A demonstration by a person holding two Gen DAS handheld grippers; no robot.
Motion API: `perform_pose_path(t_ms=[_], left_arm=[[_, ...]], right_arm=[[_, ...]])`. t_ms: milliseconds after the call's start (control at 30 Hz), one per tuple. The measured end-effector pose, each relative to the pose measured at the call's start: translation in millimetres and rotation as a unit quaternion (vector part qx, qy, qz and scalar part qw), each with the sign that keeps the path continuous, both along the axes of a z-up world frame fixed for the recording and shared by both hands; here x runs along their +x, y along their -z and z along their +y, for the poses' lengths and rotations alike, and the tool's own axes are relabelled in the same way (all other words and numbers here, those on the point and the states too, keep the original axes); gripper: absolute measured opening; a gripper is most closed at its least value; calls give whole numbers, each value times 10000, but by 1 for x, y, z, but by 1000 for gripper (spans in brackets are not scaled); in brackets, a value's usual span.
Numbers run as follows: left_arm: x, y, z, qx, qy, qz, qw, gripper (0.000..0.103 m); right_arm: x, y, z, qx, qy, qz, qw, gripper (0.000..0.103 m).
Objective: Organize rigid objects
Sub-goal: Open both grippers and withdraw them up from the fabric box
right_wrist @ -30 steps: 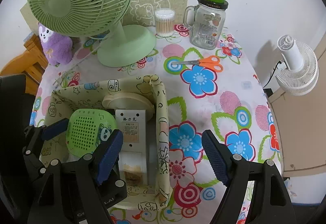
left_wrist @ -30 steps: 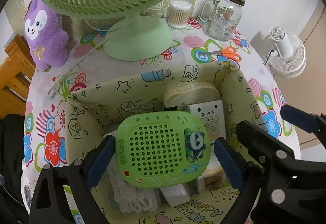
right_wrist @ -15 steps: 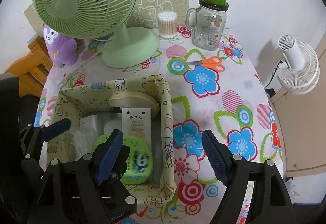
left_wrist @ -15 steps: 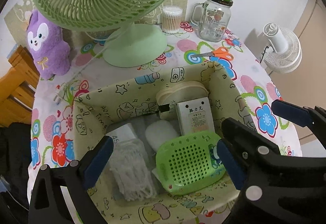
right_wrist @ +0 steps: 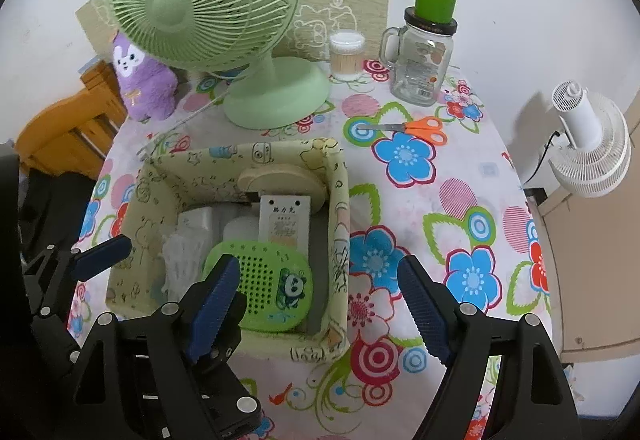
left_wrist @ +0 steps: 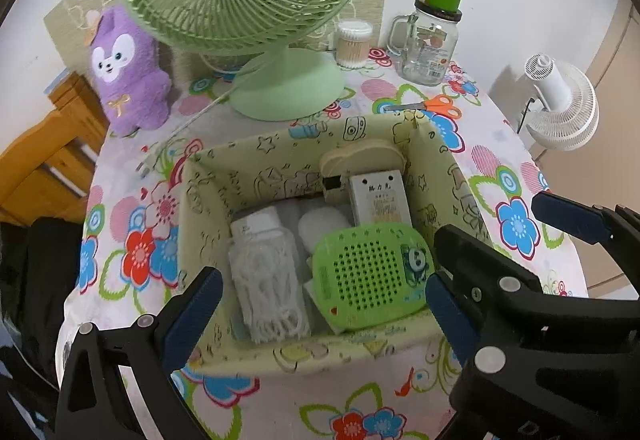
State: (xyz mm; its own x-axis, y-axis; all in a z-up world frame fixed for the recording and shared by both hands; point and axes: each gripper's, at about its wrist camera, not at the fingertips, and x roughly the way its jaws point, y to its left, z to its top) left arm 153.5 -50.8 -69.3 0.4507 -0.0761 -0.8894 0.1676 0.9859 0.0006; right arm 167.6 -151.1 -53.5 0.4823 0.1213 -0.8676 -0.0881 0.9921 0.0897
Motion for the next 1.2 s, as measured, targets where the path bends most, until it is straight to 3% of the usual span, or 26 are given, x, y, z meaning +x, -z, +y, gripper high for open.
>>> perform_pose_path(t_ms=[700,1200], left_arm=[[-59,-26,10,35,-536,-244,9983,102],[-108,-54,6,138,-801,-542,9952,102]], right_arm=[[-49,-21,-9,70,-277,-226,9993,84],[-94,-44,-38,152,-302,-524,9981,87]])
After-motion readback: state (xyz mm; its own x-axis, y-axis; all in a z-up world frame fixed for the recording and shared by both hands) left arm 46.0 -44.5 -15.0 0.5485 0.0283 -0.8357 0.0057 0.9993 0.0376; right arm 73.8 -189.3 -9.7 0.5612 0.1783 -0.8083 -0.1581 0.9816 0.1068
